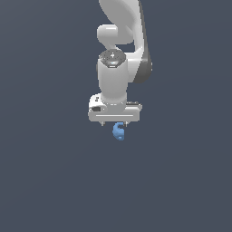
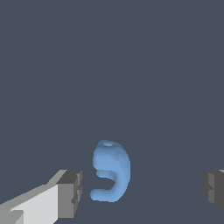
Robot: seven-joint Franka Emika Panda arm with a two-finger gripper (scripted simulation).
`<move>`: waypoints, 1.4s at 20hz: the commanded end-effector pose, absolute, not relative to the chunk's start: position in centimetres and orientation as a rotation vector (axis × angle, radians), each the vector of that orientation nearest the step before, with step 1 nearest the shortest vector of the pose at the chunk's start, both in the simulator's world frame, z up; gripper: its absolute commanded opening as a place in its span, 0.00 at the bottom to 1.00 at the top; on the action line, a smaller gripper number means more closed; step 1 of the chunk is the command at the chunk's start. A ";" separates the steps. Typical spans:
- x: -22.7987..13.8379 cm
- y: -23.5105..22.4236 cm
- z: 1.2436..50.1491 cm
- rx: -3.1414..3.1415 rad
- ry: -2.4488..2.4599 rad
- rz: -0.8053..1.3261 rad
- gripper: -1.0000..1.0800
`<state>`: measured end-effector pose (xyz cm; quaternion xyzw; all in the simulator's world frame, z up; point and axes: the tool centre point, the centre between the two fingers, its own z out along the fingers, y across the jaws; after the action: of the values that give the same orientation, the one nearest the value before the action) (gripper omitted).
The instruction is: Pick up the object and move it to a goal position.
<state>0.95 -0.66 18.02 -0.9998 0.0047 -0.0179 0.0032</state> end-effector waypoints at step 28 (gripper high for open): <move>-2.7 0.7 12.1 -3.135 0.140 -0.003 0.96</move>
<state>-2.27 0.34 12.77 -0.9990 0.0436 -0.0013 0.0029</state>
